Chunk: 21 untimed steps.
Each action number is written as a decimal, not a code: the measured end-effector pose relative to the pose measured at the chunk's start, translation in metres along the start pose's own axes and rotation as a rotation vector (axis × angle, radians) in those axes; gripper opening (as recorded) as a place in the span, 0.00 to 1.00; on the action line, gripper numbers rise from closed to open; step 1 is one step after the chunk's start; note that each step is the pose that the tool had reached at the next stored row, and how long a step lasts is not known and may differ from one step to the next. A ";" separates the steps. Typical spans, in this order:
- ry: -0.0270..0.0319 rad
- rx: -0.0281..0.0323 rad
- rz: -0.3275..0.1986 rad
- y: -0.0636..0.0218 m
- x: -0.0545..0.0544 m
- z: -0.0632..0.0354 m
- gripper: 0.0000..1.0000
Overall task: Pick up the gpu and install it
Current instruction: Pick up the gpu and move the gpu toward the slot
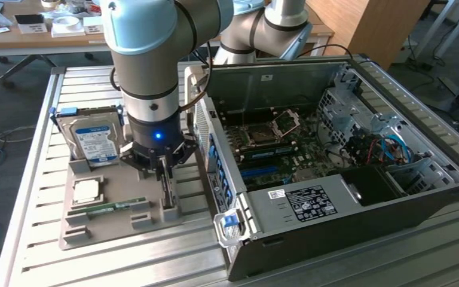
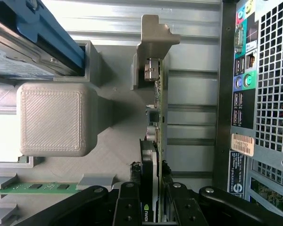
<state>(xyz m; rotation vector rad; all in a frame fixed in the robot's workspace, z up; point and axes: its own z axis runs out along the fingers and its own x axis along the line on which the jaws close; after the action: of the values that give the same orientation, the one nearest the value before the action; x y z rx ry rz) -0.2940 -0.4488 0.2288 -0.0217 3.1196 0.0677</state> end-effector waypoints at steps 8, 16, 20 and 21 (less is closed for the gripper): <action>0.0000 0.0000 0.000 0.0005 0.000 -0.0119 0.27; -0.0001 -0.0001 0.001 0.0014 -0.001 -0.0323 0.27; -0.0001 0.0000 0.001 0.0019 -0.001 -0.0444 0.27; -0.0001 0.0000 0.002 0.0021 -0.001 -0.0482 0.27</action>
<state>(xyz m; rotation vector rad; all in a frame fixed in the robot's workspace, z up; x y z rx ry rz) -0.2938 -0.4488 0.2771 -0.0193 3.1195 0.0677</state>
